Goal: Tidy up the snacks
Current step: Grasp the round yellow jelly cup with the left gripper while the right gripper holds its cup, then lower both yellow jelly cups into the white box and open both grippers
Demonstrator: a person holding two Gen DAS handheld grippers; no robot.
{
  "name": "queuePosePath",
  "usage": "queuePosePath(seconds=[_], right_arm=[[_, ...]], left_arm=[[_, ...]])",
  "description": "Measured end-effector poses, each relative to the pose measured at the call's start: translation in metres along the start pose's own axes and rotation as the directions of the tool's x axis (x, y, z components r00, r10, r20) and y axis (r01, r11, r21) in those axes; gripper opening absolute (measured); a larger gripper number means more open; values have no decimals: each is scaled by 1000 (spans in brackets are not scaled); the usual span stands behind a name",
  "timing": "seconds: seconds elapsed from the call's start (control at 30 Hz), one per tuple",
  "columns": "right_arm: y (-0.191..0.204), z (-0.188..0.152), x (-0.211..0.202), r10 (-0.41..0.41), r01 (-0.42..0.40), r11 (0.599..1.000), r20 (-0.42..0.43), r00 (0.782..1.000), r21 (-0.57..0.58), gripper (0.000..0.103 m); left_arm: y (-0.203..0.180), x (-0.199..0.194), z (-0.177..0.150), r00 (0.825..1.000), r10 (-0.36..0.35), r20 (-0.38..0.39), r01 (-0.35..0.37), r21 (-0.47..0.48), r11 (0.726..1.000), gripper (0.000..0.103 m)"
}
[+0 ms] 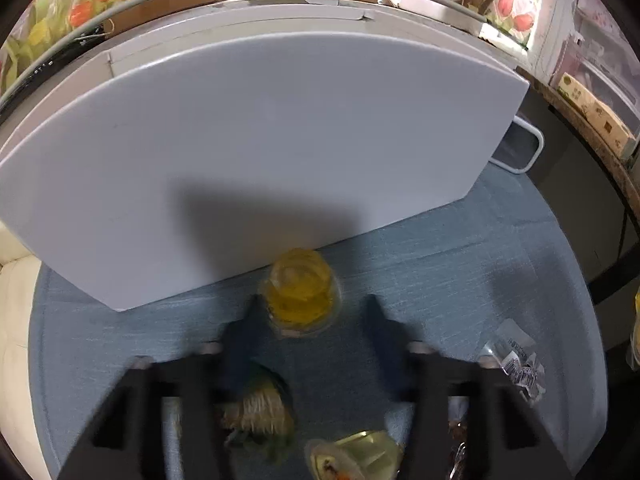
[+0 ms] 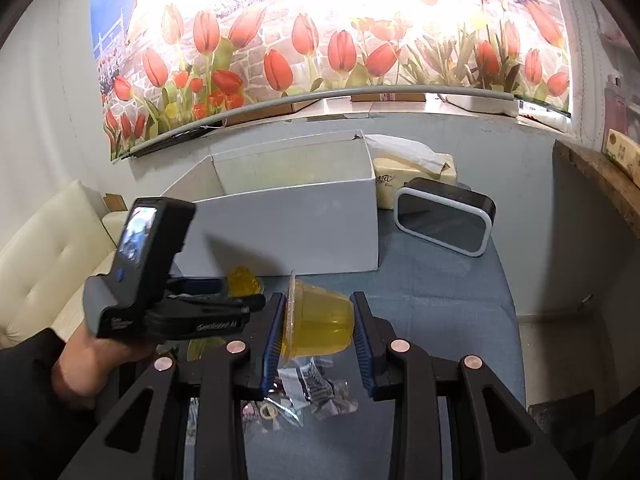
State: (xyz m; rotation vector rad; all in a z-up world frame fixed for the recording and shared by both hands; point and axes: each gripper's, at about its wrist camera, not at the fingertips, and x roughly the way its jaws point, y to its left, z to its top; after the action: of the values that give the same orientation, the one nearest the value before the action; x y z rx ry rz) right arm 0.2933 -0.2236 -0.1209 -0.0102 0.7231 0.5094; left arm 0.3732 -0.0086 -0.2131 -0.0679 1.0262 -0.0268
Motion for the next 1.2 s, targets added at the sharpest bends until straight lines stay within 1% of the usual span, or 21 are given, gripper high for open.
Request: queuePosePath(seconds=[0.03,0.1,0.2,0.3,0.37,0.4,0.5,0.53,0.57,0.6,0.63,0.67,0.77,0.8,0.83,0.87,1.0,1.1,1.2], right_arm=[[-1,-2,0,3,-3,1000,-1,1000,4,35],[-3,-5,1,13,-13,1000,-8,1000,13,35],[-5,-8,2,20,-19,1000,-14,1000,19,35],[-4,-9,2,25,-24,999,-13,1000,26,35],[-3,-10,3,31,-31,999,-16,999,29,35],[-2,-11,3,32,-31,999,-15,999,26,35],[0,-12,3,36,-35,999,-20,999,23,35],[0,-12,3,37,-37,999,-22,999,23,35],[0,-12,3,36,-35,999,-24,999,21,35],[0,-12,3,36,-35,999,-25,999,23,35],[0,-12,3,38,-37,999,-25,999,25,35],[1,-13,3,38,-37,999,-25,999,25,35],[1,-13,3,39,-38,999,-28,999,25,35],[0,-13,3,38,-37,999,-30,999,24,35],[0,-14,4,38,-37,999,-32,999,24,35],[0,-14,4,39,-38,999,-34,999,26,35],[-1,-17,6,44,-43,998,-38,998,36,35],[2,-17,5,49,-48,998,-36,998,31,35],[6,-15,5,54,-53,998,-32,998,25,35]], left_arm=[[-1,0,2,1000,0,8,0,0,1000,35],[0,1,3,1000,-29,12,29,-4,1000,33],[1,0,3,999,-35,15,34,7,999,30],[4,-1,5,998,-54,15,54,1,999,29],[3,0,5,999,-40,10,40,7,999,30],[4,2,6,999,-48,8,48,-1,999,30],[-1,2,5,999,-34,10,34,1,999,31],[-3,1,4,999,-33,5,33,1,999,33],[-8,4,5,999,-34,-4,34,-1,999,38],[-8,5,4,999,-37,-6,37,-8,999,51],[-9,4,4,999,-33,-1,33,-10,999,61],[-9,7,5,1000,-23,0,23,-12,1000,62],[-10,12,8,1000,-29,-7,29,-19,999,62],[-12,13,9,1000,-24,-5,24,-9,1000,59],[-11,12,9,1000,-26,0,26,-3,1000,43],[-10,10,10,1000,-26,5,26,0,1000,41],[-11,8,12,998,-56,6,56,12,998,41],[-5,-5,8,998,-58,32,57,20,998,41],[1,-26,0,995,-73,68,71,21,997,41]])
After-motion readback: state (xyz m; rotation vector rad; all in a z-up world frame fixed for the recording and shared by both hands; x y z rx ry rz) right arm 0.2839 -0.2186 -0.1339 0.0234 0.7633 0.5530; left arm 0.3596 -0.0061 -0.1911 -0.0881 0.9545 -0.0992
